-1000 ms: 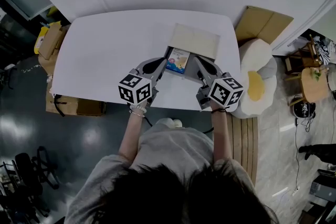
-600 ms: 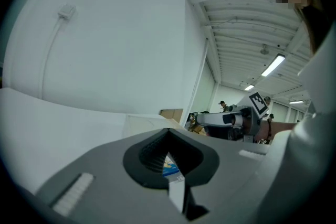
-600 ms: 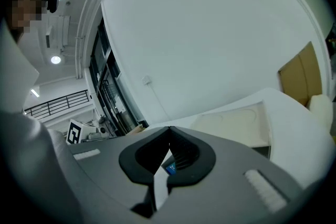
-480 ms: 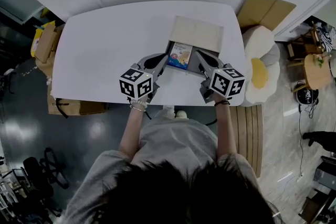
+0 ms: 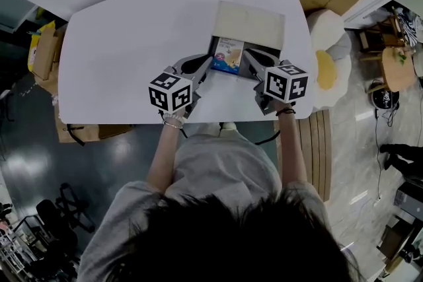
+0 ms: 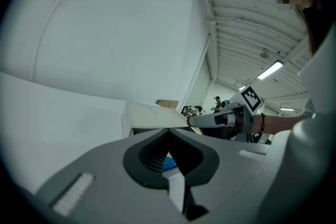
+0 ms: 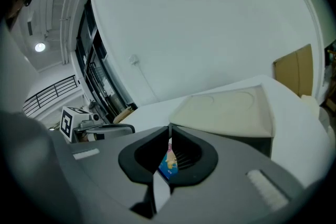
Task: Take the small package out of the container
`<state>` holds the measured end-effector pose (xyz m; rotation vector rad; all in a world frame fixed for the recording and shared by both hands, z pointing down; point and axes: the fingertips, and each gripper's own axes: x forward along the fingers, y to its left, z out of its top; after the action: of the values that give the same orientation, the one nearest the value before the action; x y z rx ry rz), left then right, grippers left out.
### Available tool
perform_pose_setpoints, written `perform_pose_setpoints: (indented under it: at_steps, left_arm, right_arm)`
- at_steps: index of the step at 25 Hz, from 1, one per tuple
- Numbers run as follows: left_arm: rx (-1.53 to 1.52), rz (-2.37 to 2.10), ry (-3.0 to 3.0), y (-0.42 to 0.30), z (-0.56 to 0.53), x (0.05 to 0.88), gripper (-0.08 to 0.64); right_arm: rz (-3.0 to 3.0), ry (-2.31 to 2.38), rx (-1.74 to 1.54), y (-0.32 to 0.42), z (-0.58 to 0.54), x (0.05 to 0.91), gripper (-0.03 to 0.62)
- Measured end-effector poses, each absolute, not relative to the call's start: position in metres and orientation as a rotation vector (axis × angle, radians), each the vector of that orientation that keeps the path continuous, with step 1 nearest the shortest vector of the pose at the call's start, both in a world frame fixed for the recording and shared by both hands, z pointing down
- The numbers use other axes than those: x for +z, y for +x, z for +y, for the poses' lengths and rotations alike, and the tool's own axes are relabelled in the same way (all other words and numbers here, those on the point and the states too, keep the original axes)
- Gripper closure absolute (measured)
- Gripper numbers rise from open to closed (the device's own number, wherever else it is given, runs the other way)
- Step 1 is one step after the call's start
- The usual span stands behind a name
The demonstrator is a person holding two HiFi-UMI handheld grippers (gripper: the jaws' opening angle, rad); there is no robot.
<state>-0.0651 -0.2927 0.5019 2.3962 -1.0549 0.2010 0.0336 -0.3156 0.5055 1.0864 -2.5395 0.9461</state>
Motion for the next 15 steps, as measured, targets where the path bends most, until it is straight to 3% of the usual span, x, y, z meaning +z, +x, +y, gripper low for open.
perform_pose_setpoints:
  at_steps: [12, 15]
  left_arm:
    - [0.214, -0.963, 2.401, -0.062, -0.305, 0.522, 0.566]
    - [0.214, -0.954, 2.397, -0.065, -0.307, 0.526, 0.566]
  right_arm:
    - [-2.257, 1.082, 1.207, 0.043, -0.328, 0.560, 0.508]
    - [-2.165, 1.048, 1.367, 0.040, -0.327, 0.572, 0.460]
